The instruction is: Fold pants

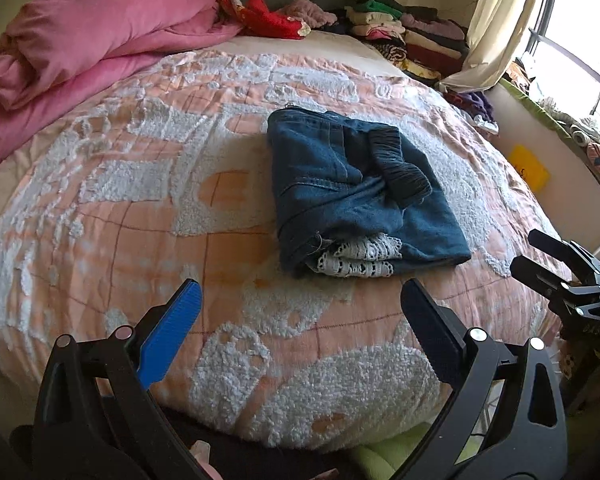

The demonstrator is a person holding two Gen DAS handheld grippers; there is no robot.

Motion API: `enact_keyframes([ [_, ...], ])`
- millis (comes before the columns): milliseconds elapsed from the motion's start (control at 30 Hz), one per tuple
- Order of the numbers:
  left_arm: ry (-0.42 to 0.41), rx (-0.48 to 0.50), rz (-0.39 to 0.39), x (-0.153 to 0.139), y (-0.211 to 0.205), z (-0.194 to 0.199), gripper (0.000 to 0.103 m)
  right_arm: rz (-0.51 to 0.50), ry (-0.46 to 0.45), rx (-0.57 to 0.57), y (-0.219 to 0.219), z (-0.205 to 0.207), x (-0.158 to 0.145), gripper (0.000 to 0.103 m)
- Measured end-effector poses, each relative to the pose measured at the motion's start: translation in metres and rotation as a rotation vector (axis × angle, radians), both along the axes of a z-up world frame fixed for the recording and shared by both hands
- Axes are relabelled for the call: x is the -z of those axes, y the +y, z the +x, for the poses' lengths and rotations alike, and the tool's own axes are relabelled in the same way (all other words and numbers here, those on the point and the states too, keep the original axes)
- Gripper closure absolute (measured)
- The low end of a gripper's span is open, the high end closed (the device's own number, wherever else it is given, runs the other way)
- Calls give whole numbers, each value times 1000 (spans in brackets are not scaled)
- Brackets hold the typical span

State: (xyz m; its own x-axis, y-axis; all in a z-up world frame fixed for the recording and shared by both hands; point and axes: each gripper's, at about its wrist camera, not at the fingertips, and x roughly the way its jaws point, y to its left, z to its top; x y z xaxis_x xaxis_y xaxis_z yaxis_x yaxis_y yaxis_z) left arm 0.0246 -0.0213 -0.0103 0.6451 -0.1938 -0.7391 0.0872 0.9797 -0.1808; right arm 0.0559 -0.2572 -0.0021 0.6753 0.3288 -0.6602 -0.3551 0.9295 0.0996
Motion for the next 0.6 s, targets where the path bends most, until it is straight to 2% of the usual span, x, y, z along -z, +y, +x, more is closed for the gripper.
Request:
enact_keyframes([
  [600,13,-16,10,-1,1,-1,10,-6,4,5,-2,3,-2,5],
])
